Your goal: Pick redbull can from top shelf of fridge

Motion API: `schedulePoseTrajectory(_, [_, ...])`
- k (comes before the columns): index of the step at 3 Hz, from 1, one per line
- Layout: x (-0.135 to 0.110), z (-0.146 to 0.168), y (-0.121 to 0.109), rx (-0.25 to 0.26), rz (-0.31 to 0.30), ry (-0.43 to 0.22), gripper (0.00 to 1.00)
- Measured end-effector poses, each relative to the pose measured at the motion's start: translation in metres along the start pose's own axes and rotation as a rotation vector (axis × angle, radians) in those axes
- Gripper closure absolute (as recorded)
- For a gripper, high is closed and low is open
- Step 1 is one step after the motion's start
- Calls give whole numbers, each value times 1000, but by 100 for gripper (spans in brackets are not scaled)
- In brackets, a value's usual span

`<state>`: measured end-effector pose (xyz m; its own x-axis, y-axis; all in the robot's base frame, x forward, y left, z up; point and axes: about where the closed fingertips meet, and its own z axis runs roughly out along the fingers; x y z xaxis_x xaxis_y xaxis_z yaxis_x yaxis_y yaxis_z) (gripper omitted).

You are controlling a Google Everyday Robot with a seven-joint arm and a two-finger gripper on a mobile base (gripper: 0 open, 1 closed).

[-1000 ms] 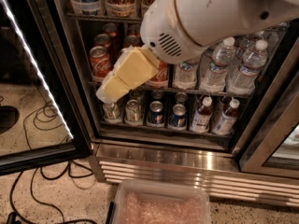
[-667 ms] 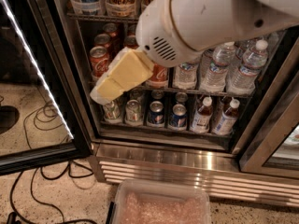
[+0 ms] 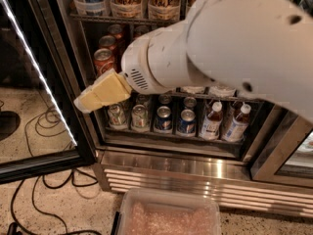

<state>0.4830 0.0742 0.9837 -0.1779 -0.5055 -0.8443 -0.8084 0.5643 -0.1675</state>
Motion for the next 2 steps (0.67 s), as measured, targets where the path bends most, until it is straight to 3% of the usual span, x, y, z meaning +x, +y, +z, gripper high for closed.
schedulePoseTrajectory(1, [-9, 21, -22, 87, 73, -73, 0])
schedulePoseTrajectory(2, [-22, 26, -42, 172, 100, -137, 0])
